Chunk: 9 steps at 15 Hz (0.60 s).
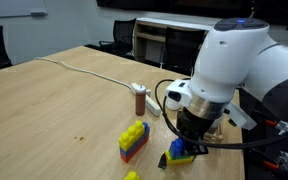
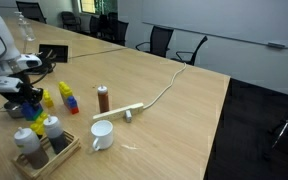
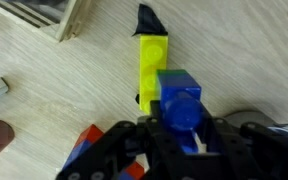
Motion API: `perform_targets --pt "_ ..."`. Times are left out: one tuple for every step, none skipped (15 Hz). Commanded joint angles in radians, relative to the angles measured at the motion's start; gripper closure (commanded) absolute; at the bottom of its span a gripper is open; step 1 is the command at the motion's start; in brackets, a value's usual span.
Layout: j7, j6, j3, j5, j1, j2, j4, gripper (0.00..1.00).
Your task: Stick the blue Lego's on the solo yellow Lego
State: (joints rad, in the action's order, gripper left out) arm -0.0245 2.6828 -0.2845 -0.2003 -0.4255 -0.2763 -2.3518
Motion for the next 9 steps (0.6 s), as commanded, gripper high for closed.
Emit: perform_targets --pt "-0.027 0.029 0.02 -0.045 -0.003 -0.03 0.029 0.9" --pt "-0.027 0.029 0.026 -0.053 -0.004 -0.037 0.038 0.9" --pt "-0.029 0.029 0.033 -0.065 -0.007 -0.044 0.045 0.9" --pt "-0.027 0.03 0.037 -0.07 -0.006 -0.049 0.052 0.9" --pt "-0.024 0.03 0.038 -0.073 -0.005 -0.054 0.058 0.9" --pt "-0.021 0.028 0.038 -0.071 -0.004 -0.059 0.063 0.9" --pt "-0.016 0.025 0.035 -0.065 -0.001 -0.059 0.065 0.9" --pt "-0.011 0.015 0.029 -0.056 0.002 -0.056 0.063 0.9" --pt "-0.009 0.01 0.025 -0.051 0.003 -0.051 0.058 0.9"
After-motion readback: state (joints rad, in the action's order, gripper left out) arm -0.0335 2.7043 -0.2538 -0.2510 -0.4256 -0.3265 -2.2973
